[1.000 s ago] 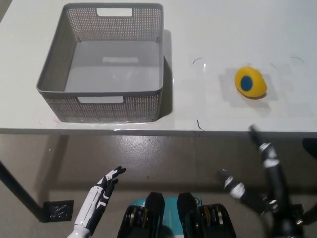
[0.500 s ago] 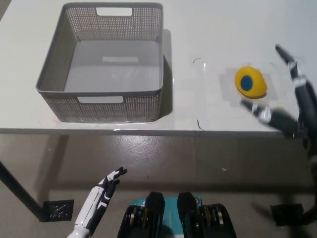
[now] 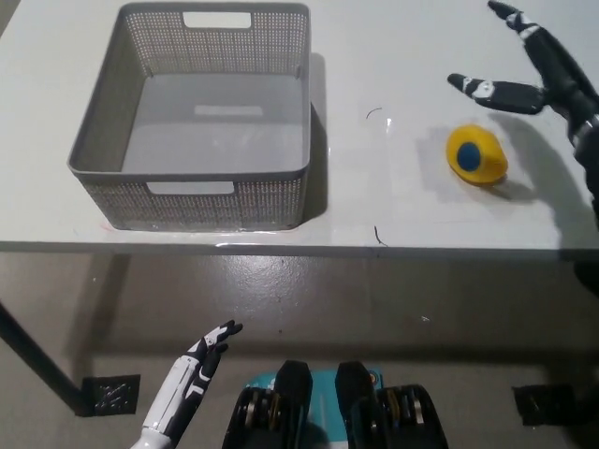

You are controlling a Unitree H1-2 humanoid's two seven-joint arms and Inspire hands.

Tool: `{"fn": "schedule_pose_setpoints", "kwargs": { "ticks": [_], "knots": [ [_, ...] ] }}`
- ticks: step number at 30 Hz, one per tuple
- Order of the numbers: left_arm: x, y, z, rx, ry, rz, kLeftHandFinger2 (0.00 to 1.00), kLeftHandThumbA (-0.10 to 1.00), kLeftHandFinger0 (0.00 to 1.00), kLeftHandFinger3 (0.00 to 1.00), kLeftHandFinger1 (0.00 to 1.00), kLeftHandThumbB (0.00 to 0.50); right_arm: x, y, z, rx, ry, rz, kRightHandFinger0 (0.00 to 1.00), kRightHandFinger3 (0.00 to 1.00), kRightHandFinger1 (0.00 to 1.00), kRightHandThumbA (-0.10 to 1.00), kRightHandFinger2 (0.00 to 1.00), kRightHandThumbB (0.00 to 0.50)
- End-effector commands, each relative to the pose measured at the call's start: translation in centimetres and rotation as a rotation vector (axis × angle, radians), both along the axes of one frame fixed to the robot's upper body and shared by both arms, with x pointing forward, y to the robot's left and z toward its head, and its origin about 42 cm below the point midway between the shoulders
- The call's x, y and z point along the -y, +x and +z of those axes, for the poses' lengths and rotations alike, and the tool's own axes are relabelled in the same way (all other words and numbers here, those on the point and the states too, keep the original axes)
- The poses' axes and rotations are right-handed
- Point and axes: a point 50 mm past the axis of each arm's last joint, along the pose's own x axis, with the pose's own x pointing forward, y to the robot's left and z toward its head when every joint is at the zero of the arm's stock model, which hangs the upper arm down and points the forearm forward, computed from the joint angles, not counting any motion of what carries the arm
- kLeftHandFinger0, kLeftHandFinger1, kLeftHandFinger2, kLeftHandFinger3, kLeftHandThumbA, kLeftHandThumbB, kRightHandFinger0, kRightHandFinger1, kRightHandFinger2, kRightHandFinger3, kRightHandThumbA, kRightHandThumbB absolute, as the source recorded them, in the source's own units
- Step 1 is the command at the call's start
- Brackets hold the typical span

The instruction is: Use the right hand to pick up a yellow duck toy and place it into a container on the left hand side

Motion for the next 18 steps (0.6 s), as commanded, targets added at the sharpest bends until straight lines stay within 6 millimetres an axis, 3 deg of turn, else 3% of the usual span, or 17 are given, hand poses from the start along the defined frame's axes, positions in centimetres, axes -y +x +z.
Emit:
{"fn": "schedule_pose_setpoints", "kwargs": {
  "ticks": [1, 8, 18],
  "knots": [
    [-0.4, -0.1, 0.3, 0.047, 0.032, -0.038, 1.0, 1.0, 1.0, 1.0, 1.0, 0.266, -0.8, 4.2, 5.0, -0.023, -0.188, -0.053, 1.0, 1.0, 1.0, 0.74, 1.0, 0.418],
    [-0.3, -0.5, 0.1, 0.04, 0.042, -0.034, 1.0, 1.0, 1.0, 1.0, 1.0, 0.266, -2.1, 6.6, 4.5, -0.137, -0.295, -0.084, 1.0, 1.0, 1.0, 0.81, 1.0, 0.47],
    [-0.3, -0.7, 0.2, 0.042, 0.064, -0.044, 1.0, 1.0, 1.0, 1.0, 1.0, 0.262, -1.3, 7.1, 2.9, -0.312, -0.316, -0.101, 1.0, 1.0, 1.0, 0.88, 1.0, 0.5]
  ]
}}
